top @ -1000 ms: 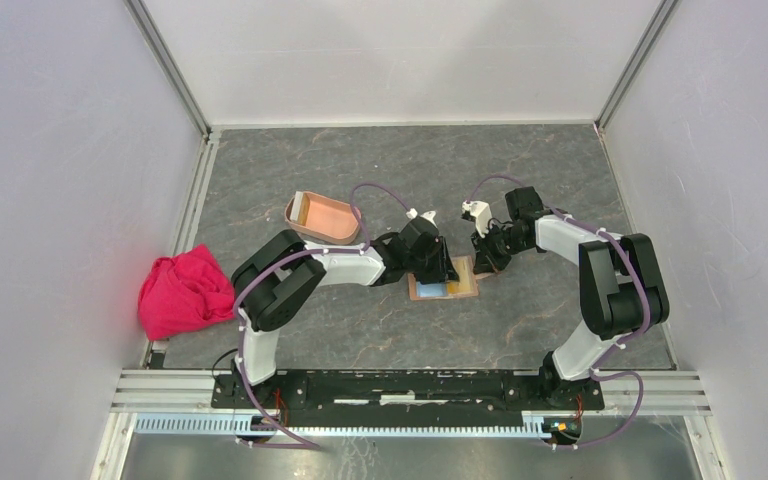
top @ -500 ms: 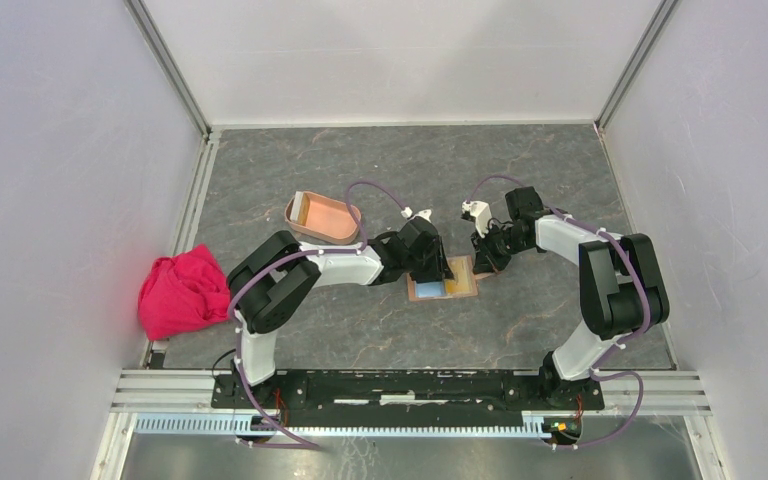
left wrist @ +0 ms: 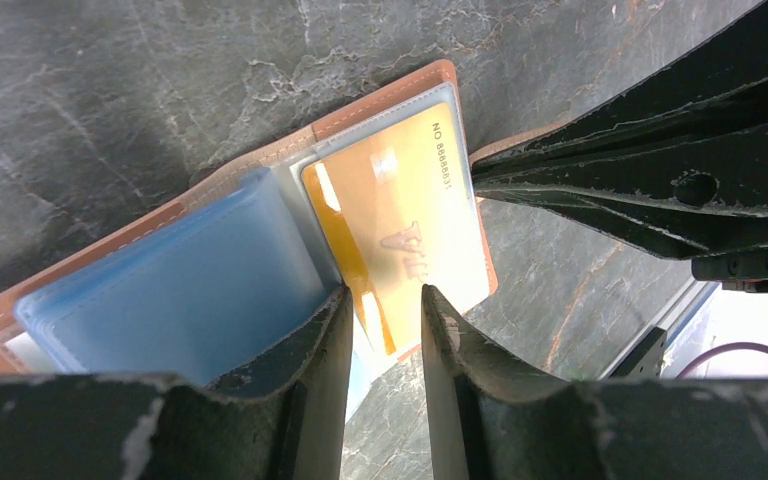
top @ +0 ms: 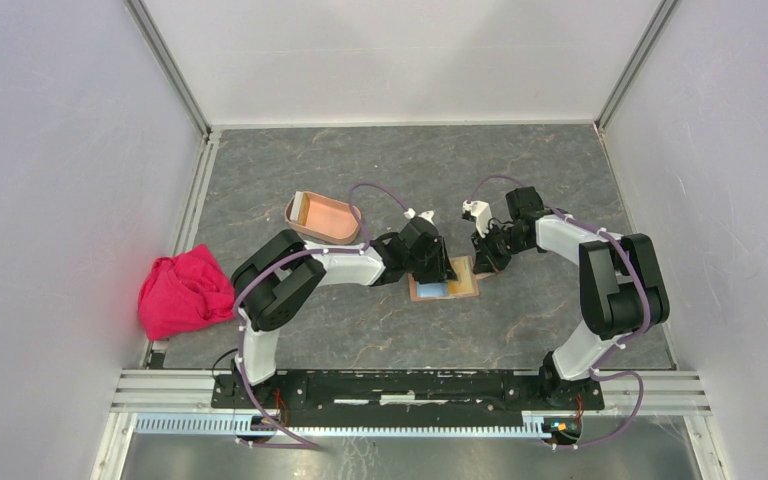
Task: Put the credit cards into the card holder
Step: Insert the credit card into the card holder.
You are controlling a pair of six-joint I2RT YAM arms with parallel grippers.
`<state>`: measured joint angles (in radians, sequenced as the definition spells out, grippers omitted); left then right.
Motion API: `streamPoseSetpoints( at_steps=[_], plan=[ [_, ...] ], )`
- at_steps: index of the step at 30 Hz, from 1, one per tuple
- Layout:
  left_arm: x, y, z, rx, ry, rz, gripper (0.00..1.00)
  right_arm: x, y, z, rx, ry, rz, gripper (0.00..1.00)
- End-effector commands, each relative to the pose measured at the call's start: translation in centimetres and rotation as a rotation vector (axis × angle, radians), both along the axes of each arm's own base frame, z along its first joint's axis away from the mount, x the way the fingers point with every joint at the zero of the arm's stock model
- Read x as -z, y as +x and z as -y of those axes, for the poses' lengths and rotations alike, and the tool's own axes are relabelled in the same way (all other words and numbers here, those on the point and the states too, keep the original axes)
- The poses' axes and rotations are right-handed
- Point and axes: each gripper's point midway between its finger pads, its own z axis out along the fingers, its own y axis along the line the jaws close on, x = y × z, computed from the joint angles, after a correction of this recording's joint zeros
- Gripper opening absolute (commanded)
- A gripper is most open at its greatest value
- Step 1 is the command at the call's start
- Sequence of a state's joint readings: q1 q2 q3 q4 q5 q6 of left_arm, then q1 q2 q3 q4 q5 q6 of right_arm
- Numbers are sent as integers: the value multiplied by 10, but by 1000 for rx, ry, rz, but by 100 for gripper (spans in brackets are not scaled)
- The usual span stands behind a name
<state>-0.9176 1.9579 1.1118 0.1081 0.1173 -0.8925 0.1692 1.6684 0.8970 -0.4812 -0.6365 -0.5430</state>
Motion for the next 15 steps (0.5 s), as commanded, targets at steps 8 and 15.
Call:
streamPoseSetpoints(
  at_steps=[8, 15],
  plan=[
    [-16, 4, 16, 0, -129, 14, 38, -16, 1, -8, -38, 50, 50, 9],
    [-56, 14, -14, -26, -127, 209, 39, -39, 7, -5, -56, 55, 162, 19]
  ],
)
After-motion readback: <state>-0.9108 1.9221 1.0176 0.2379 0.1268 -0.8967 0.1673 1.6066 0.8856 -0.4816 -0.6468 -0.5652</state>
